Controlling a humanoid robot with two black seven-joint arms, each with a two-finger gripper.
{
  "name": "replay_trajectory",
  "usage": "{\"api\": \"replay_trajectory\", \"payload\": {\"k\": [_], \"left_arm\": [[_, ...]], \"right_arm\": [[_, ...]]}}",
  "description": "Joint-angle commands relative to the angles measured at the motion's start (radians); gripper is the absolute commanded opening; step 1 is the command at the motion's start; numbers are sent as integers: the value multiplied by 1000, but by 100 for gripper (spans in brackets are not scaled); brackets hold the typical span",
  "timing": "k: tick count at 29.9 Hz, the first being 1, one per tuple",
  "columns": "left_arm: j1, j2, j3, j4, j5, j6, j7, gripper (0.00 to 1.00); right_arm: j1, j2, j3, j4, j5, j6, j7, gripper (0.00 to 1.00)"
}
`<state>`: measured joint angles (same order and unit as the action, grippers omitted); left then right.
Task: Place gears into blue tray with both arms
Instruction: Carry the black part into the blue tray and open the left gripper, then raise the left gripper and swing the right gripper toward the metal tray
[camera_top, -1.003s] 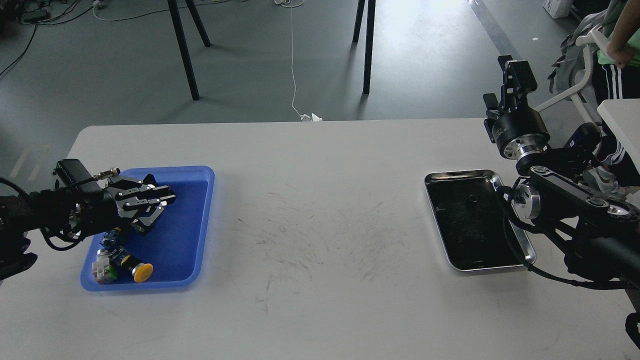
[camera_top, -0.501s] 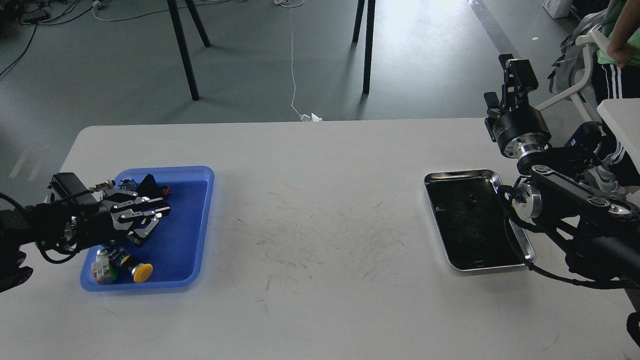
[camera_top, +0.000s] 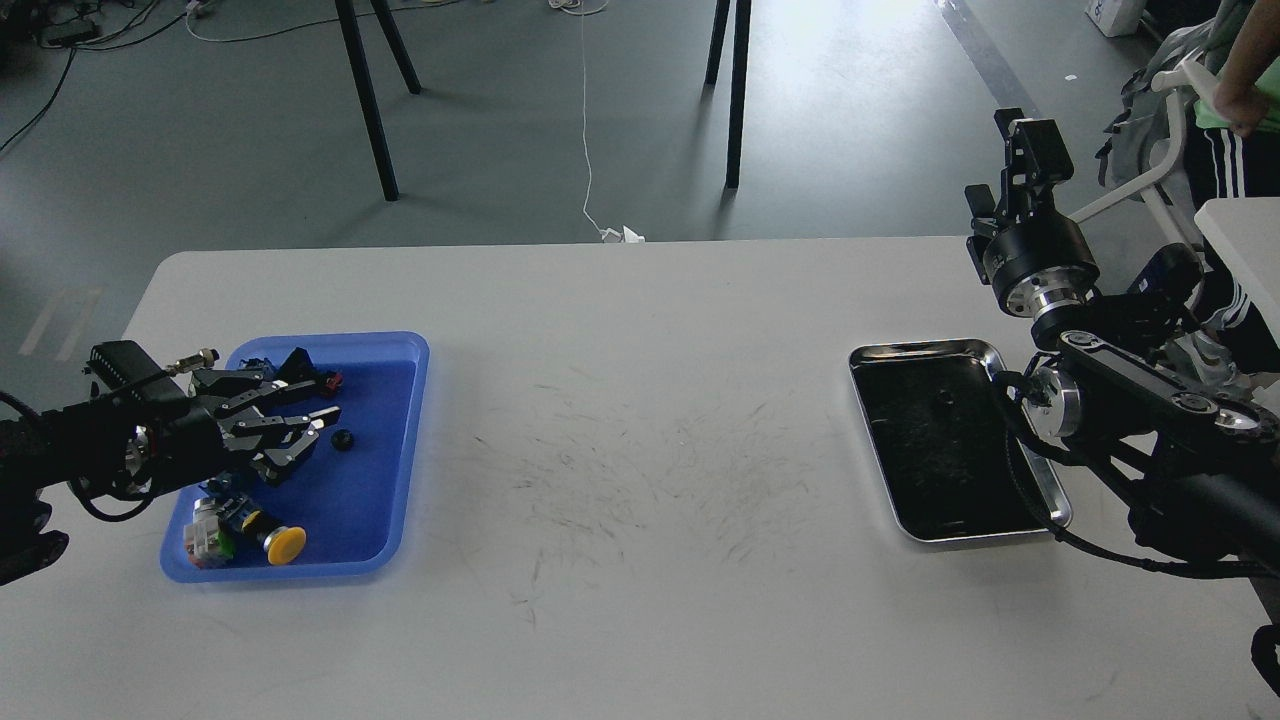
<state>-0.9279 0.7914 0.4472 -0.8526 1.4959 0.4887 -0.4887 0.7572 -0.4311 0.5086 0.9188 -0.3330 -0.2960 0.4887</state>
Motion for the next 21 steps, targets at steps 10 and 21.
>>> {"api": "replay_trajectory", "payload": {"k": [10, 21], "left_arm": [[-11, 15, -297, -8, -560, -182, 0, 51], [-9, -30, -469, 32, -1083, -381, 0, 84]], "right_arm": [[19, -63, -44, 63, 2, 0, 0, 95], [79, -218, -172, 181, 2, 0, 0, 95]]}}
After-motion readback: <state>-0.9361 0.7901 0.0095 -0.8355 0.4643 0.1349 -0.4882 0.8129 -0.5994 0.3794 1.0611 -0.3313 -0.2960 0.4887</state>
